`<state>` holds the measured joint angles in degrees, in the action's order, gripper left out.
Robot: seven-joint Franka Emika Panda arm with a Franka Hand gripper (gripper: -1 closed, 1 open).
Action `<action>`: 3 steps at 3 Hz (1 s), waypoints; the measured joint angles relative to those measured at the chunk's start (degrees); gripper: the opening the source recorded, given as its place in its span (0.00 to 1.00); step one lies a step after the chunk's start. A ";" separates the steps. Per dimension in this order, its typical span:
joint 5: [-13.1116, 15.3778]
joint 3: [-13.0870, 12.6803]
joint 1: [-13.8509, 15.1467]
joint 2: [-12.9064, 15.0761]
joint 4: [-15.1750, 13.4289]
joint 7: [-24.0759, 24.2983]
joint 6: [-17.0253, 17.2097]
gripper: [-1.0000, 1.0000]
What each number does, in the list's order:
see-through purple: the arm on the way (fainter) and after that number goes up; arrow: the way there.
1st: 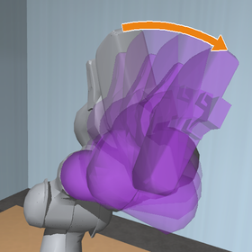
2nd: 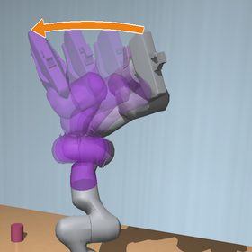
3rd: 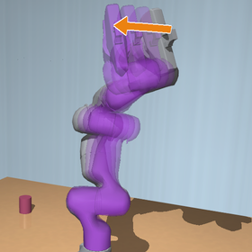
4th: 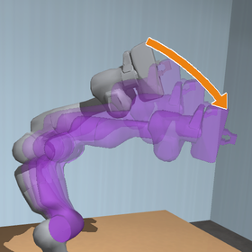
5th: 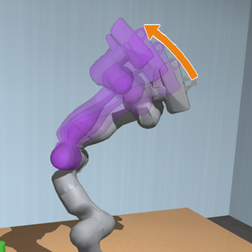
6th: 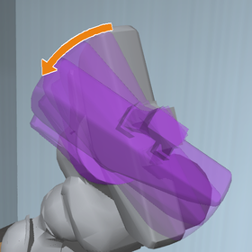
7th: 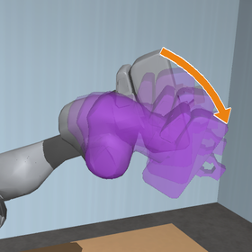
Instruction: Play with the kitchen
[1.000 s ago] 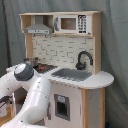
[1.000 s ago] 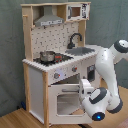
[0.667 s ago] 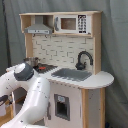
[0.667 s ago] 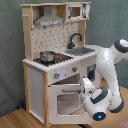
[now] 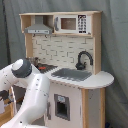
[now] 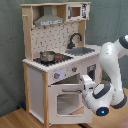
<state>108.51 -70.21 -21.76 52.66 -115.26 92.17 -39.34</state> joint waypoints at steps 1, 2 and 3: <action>-2.47 -0.81 0.28 -3.90 -0.55 -3.21 -2.22 1.00; -5.20 -1.37 0.56 -7.27 -1.69 -6.53 -4.73 1.00; -7.76 -1.79 0.92 -10.55 -2.75 -9.74 -7.18 1.00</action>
<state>100.75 -72.00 -20.85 42.12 -118.01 82.44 -46.52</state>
